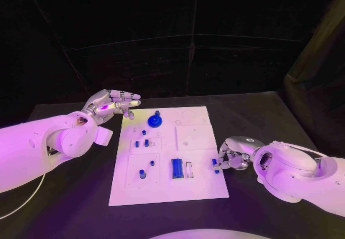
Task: Assemble the parts on the task board
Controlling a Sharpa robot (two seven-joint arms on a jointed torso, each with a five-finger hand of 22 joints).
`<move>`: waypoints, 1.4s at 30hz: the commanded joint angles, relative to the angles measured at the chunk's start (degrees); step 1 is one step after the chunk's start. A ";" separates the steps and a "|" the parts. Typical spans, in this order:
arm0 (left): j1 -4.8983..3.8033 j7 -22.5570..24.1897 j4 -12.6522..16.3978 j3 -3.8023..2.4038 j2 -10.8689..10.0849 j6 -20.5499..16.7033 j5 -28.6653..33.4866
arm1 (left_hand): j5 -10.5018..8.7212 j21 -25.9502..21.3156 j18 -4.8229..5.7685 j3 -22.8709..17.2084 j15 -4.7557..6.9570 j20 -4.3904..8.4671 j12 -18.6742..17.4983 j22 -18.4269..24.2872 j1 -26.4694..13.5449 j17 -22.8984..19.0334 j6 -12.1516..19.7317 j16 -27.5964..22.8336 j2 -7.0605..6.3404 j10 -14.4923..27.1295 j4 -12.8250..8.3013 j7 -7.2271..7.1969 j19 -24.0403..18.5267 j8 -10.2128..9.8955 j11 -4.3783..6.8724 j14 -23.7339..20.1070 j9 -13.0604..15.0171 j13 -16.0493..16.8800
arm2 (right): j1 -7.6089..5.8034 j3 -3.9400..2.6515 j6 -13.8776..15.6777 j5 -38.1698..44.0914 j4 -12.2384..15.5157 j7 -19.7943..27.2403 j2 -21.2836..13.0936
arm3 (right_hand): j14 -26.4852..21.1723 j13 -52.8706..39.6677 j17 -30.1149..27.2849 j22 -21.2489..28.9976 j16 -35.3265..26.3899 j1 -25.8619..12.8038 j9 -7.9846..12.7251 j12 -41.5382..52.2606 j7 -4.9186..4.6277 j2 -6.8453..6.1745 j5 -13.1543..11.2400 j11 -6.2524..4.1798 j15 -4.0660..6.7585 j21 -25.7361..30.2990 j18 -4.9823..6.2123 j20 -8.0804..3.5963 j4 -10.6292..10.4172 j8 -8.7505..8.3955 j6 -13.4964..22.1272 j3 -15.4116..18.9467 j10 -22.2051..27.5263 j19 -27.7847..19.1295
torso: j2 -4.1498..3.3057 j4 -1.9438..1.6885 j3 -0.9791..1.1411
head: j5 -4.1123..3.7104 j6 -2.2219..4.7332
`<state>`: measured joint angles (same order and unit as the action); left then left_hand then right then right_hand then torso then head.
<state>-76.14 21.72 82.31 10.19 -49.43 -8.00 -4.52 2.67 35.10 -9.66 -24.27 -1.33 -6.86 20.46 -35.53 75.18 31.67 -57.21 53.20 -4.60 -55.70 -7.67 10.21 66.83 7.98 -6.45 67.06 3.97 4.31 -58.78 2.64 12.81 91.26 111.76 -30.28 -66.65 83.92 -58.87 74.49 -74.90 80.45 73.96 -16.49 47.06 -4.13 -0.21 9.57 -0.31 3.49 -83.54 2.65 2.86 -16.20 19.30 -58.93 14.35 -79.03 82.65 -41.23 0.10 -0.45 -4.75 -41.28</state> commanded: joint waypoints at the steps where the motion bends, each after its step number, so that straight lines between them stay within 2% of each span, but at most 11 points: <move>1: -0.04 0.33 0.04 -0.02 0.07 0.70 0.18 | 0.13 -0.35 -0.80 0.27 -0.02 0.01 0.20 0.08 -0.01 -0.09 -0.46 0.33 0.53 -0.10 0.01 -0.09 -0.38 0.26 0.00 -0.21 -0.04 -0.07 | 0.00 0.01 -0.76 2.60 -0.40 -1.19 0.94 | 3.17 0.07 -0.07 -5.42 0.13 0.50 -0.11 -0.09 0.02 0.54 0.61 0.01 0.43 -0.27 -0.14 -0.15 0.09 0.03 -0.33 0.38 -0.19 0.17 | -0.03 -0.09 -0.02 | 0.11 -0.06; 6: -0.03 0.31 0.02 0.00 0.08 0.71 0.18 | 0.13 -0.35 -0.80 0.27 -0.02 0.01 0.20 0.08 -0.01 -0.09 -0.46 0.33 0.53 -0.10 0.01 -0.09 -0.38 0.26 0.00 -0.21 -0.04 -0.07 | 0.07 0.01 -1.03 3.29 -1.16 -1.26 2.14 | 3.17 0.01 -0.03 -5.36 0.12 1.13 -0.30 -0.17 0.01 0.52 1.47 0.01 0.44 -0.21 -0.12 -0.19 0.35 -0.11 -0.30 0.47 -0.18 0.12 | 0.04 -0.12 -0.05 | 0.15 0.01; 9: -0.03 0.30 0.04 0.01 0.08 0.74 0.18 | 0.13 -0.35 -0.80 0.27 -0.02 0.01 0.20 0.08 -0.01 -0.09 -0.46 0.33 0.53 -0.10 0.01 -0.09 -0.38 0.26 0.00 -0.21 -0.04 -0.07 | 0.24 0.02 -2.19 3.81 -1.59 -1.26 2.84 | 3.17 0.03 0.08 -5.36 0.14 3.15 -0.56 -0.39 0.00 0.31 2.45 -0.02 0.47 -0.18 -0.12 -0.23 1.55 -0.23 -0.34 0.30 -0.12 0.09 | 0.06 -0.07 -0.13 | 0.24 -0.04; 17: -0.03 0.17 0.09 0.04 0.00 0.69 0.18 | 0.13 -0.37 -0.79 0.30 -0.03 0.00 0.22 0.09 -0.07 -0.12 -0.47 0.35 0.56 -0.08 0.05 -0.09 -0.39 0.28 0.00 -0.22 -0.04 -0.08 | 0.66 0.03 -8.51 6.23 -2.28 -1.44 4.32 | 3.16 0.19 0.23 -5.22 0.14 6.97 -1.02 -0.98 0.07 0.19 2.53 -0.16 0.57 -0.01 -0.08 -0.30 4.25 -0.47 -0.75 -0.12 0.00 -0.07 | 0.09 -0.03 -0.10 | 0.32 -0.17; 21: -0.03 0.08 0.14 0.04 -0.08 0.69 0.18 | 0.14 -0.38 -0.81 0.25 0.00 0.02 0.25 0.11 0.07 -0.17 -0.49 0.37 0.63 -0.07 -0.03 -0.12 -0.38 0.30 0.03 -0.25 -0.04 -0.10 | 0.88 0.04 -11.29 8.32 -2.41 -1.59 4.89 | 3.10 0.77 0.20 -4.95 0.01 9.94 -1.14 -2.02 0.05 0.68 -1.11 -0.20 0.63 0.25 -0.01 -0.41 6.40 -0.92 -0.95 -1.20 0.29 -0.33 | 0.12 -0.09 -0.16 | 0.32 -0.27; 26: -0.04 0.01 0.19 0.05 -0.17 0.70 0.18 | 0.14 -0.39 -0.82 0.21 0.02 0.03 0.28 0.12 0.18 -0.20 -0.50 0.39 0.67 -0.06 -0.11 -0.13 -0.38 0.31 0.04 -0.26 -0.04 -0.11 | 1.06 0.04 -11.72 10.63 -2.28 -1.74 5.40 | 3.03 1.27 0.01 -4.81 -0.21 11.68 -1.07 -2.89 0.00 1.34 -1.65 -0.20 0.62 0.40 0.02 -0.39 7.79 -1.57 -1.00 -2.25 0.50 -0.46 | 0.11 -0.06 -0.07 | 0.46 -0.17; 28: -0.04 0.00 0.23 0.05 -0.23 0.70 0.18 | 0.14 -0.39 -0.82 0.21 0.02 0.03 0.28 0.12 0.18 -0.20 -0.50 0.39 0.67 -0.06 -0.11 -0.13 -0.38 0.31 0.04 -0.26 -0.04 -0.11 | 1.10 0.04 -10.23 11.02 -2.11 -1.89 5.45 | 3.01 1.45 -0.08 -4.79 -0.32 11.57 -0.90 -3.23 -0.13 1.85 0.32 -0.20 0.56 0.43 0.03 -0.38 7.74 -2.11 -0.92 -2.73 0.57 -0.47 | 0.12 -0.08 -0.07 | 0.42 -0.09; 31: -0.04 -0.01 0.24 0.05 -0.29 0.71 0.18 | 0.14 -0.39 -0.83 0.18 0.03 0.04 0.30 0.12 0.26 -0.23 -0.50 0.40 0.69 -0.05 -0.17 -0.14 -0.38 0.32 0.05 -0.28 -0.04 -0.12 | 1.13 0.04 -6.55 9.94 -1.65 -2.19 5.28 | 3.09 1.31 0.17 -5.08 -0.22 11.66 -0.65 -3.14 0.08 3.06 6.59 -0.35 0.71 0.25 -0.03 -0.45 7.39 -2.84 -1.22 -3.97 0.44 -0.21 | 0.09 0.00 -0.04 | 0.59 -0.01; 36: -0.04 -0.04 0.25 0.06 -0.35 0.74 0.18 | 0.14 -0.39 -0.83 0.15 0.05 0.06 0.32 0.12 0.35 -0.26 -0.51 0.42 0.71 -0.04 -0.24 -0.14 -0.37 0.32 0.05 -0.29 -0.05 -0.13 | 1.14 0.03 2.23 1.75 -0.26 -2.29 4.45 | 3.14 1.48 0.22 -5.34 -0.23 11.70 -0.23 -3.54 0.26 5.50 10.55 -0.46 0.85 0.08 -0.09 -0.61 5.90 -3.93 -1.08 -7.23 0.45 0.02 | 0.06 0.04 -0.03 | 0.72 0.03; 39: -0.03 -0.05 0.24 0.06 -0.34 0.77 0.18 | 0.14 -0.39 -0.83 0.15 0.05 0.06 0.32 0.12 0.35 -0.26 -0.51 0.42 0.71 -0.04 -0.24 -0.14 -0.37 0.32 0.05 -0.29 -0.05 -0.13 | 1.14 0.02 6.66 -3.71 0.77 -1.89 3.97 | 3.17 1.49 0.37 -5.42 -0.16 11.81 -0.12 -3.68 0.27 5.22 10.83 -0.45 0.87 0.03 -0.11 -0.67 5.45 -4.33 -1.23 -9.15 0.47 0.08 | 0.06 -0.04 -0.10 | 0.67 0.01; 42: -0.03 -0.04 0.25 0.07 -0.33 0.79 0.18 | 0.14 -0.38 -0.84 0.11 0.06 0.07 0.33 0.12 0.43 -0.29 -0.51 0.43 0.74 -0.03 -0.30 -0.14 -0.37 0.33 0.06 -0.30 -0.05 -0.14 | 1.13 0.01 9.25 -8.66 1.69 -1.53 3.69 | 3.23 1.36 0.58 -5.57 -0.06 11.33 0.02 -3.65 0.28 3.80 10.80 -0.48 0.86 -0.05 -0.15 -0.64 4.57 -4.88 -1.65 -11.97 0.27 0.19 | 0.04 -0.11 -0.13 | 0.65 -0.05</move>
<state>-76.11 21.51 82.44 10.29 -49.75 -7.87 -4.52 2.67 35.10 -9.66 -24.27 -1.34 -6.86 20.46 -35.50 75.40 31.45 -57.42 53.42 -4.38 -55.70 -7.67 10.00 66.83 7.98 -6.45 67.06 3.97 4.22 -57.59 2.67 16.09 91.20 112.93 -31.65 -62.91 83.92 -57.42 74.96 -74.94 80.44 85.63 -16.00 43.61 -4.18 4.41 20.23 -0.45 3.91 -83.32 2.65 2.44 -11.47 14.13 -59.83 3.02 -78.73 82.64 -41.16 0.11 -0.52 -4.05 -41.28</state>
